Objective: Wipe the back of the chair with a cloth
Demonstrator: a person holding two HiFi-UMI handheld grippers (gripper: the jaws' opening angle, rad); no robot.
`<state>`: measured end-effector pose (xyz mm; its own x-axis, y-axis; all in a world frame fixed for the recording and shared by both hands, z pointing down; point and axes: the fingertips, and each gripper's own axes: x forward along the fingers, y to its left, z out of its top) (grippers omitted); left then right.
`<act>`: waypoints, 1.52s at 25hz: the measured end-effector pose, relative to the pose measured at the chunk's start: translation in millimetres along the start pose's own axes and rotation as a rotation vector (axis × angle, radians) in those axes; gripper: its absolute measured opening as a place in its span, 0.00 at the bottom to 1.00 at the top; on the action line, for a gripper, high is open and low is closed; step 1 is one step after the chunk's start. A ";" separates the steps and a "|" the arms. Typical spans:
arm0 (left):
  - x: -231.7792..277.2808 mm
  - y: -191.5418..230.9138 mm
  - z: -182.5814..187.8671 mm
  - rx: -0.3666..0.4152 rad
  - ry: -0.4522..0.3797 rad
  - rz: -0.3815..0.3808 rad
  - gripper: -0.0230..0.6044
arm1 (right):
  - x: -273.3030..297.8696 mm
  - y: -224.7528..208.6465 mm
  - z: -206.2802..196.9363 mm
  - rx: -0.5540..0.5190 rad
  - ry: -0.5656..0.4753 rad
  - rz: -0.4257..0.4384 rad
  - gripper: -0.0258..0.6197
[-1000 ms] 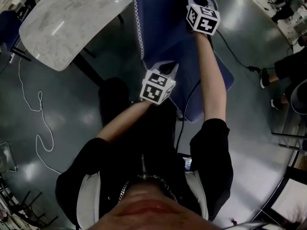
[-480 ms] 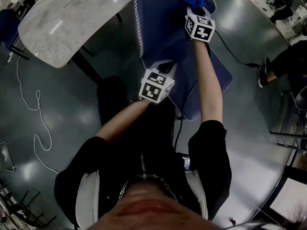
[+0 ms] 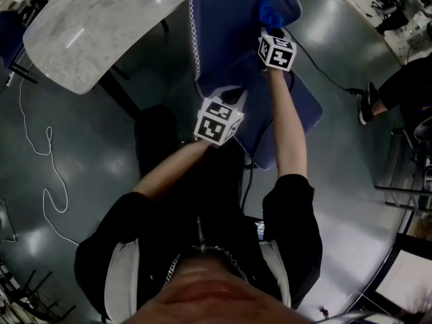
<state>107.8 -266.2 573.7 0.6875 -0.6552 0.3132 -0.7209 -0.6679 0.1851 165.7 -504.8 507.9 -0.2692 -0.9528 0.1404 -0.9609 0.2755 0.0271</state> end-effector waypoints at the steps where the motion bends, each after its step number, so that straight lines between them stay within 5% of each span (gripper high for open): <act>1: 0.8 -0.7 -0.1 0.001 0.001 -0.002 0.04 | 0.3 -1.0 -6.1 0.003 0.011 -0.002 0.18; 21: -2.1 10.0 -6.6 -0.001 0.009 0.006 0.04 | -5.8 -13.4 -91.7 0.072 0.252 0.019 0.20; 32: -1.8 15.1 -5.5 0.001 -0.001 0.011 0.04 | -51.8 32.3 112.5 0.034 -0.246 0.127 0.19; 38: -2.0 12.0 -5.1 0.003 0.003 0.010 0.04 | -52.7 67.7 182.1 -0.031 -0.380 0.161 0.19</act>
<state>97.3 -271.1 580.0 0.6800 -0.6607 0.3181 -0.7274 -0.6623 0.1795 103.1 -459.1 322.1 -0.4267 -0.8747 -0.2298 -0.9035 0.4235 0.0656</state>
